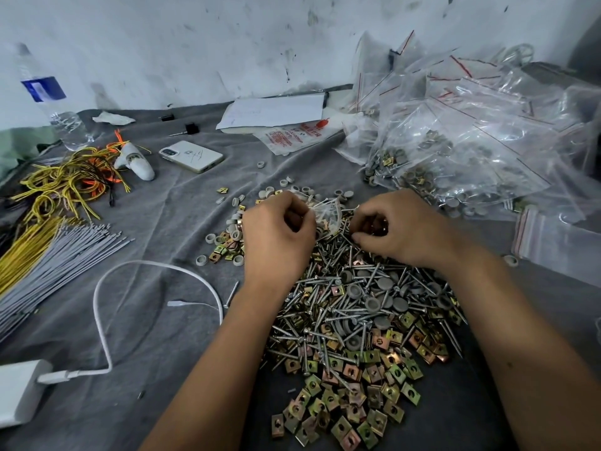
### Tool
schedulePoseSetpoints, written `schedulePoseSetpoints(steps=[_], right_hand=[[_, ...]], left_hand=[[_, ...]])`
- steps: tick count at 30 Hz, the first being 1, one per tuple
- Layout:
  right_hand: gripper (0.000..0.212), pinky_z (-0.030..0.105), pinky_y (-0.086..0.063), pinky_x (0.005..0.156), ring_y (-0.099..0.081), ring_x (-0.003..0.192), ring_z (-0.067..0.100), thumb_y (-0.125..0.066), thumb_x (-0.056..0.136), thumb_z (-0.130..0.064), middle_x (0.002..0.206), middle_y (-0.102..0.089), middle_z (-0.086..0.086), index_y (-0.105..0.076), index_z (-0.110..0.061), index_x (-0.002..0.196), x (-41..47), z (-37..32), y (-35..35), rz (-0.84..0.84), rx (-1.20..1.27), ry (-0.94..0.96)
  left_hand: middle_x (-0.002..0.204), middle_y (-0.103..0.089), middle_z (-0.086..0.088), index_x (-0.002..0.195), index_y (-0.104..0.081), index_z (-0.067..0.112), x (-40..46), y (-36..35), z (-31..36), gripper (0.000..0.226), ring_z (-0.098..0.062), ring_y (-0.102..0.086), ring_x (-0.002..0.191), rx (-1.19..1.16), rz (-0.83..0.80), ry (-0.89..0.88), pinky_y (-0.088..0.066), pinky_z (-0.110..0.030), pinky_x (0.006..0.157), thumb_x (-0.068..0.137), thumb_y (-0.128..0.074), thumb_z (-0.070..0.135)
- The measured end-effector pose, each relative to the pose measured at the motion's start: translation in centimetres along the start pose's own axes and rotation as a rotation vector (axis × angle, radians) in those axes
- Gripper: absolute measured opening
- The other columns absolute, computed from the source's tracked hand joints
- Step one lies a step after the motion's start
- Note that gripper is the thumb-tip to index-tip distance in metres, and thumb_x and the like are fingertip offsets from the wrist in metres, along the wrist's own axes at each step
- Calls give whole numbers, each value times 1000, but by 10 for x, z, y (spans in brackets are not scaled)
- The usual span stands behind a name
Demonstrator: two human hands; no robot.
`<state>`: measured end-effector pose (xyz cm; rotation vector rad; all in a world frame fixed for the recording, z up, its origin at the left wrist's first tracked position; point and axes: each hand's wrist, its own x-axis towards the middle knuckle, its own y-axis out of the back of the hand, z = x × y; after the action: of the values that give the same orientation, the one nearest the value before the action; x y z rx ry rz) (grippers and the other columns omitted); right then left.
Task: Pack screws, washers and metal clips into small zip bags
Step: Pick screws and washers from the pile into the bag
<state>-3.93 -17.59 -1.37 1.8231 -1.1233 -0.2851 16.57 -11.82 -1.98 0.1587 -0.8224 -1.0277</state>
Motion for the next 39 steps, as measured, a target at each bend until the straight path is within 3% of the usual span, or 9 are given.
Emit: schedulePoseSetpoints(steps=[4,9,14,17,23,25,29,36,39], right_hand=[[11,-1,-41,63,-61,74,-18,-80,85,-15,75,-63,-27,-80,-23,92,-2,-2,1,70,9,3],[12,11,-54,68,-69,78,-1,-82,84,-18,86,-71,-17,-78,-17,95,-4,-23,2,409,149,139],[17,9,-48,71,-65,74,-2,-87,78,-15,84,-73,-12,-80,-20,92,2,-35,-12,288,21,217],[22,20,-51,74,-64,75,3,-88,77,-14,88,-75,-7,-82,-21,97,4,-31,-14,244,-35,171],[19,16,-55,71,-69,80,1,-85,82,-20,91,-75,-12,-79,-19,100,1,-31,-11,421,169,152],[22,15,-50,73,-64,84,-1,-84,82,-29,94,-70,-16,-77,-23,102,1,-28,-8,307,102,110],[39,38,-43,99,-45,115,11,-77,81,-54,117,-55,-8,-73,-30,111,5,-20,-12,-109,-208,-43],[17,31,-33,86,-37,102,7,-77,81,-53,97,-51,-15,-66,-40,82,5,-22,-7,-215,-154,4],[15,33,-34,91,-38,105,10,-73,85,-48,99,-52,-14,-66,-35,82,4,-23,-8,-164,-121,8]], left_hand=[[56,-61,10,71,-67,19,0,0,-1,19,-11,-61,54,6,2,6,-49,-25,50,86,-75,9],[59,-63,10,73,-68,17,0,0,0,17,-10,-61,57,2,-10,2,-49,-23,50,85,-76,7],[59,-63,10,75,-71,12,0,0,2,14,-4,-60,55,-63,-35,20,-44,-15,50,85,-76,4],[62,-66,7,78,-73,13,2,1,3,13,-9,-63,55,-135,-24,50,-51,-27,53,88,-77,7],[59,-61,10,73,-69,24,5,5,0,21,-6,-56,53,-96,102,77,-45,-21,52,88,-76,11],[57,-58,10,72,-69,23,6,6,-2,20,-6,-53,52,-64,140,94,-40,-20,52,87,-76,12],[57,-58,9,72,-69,21,5,6,-3,18,-8,-53,52,-41,177,90,-39,-19,53,86,-75,12],[58,-61,8,72,-69,21,6,4,-3,16,-12,-58,55,-25,151,67,-51,-34,54,86,-74,14],[59,-61,9,72,-68,21,5,4,-5,15,-12,-59,56,-15,141,59,-53,-37,55,85,-73,15]])
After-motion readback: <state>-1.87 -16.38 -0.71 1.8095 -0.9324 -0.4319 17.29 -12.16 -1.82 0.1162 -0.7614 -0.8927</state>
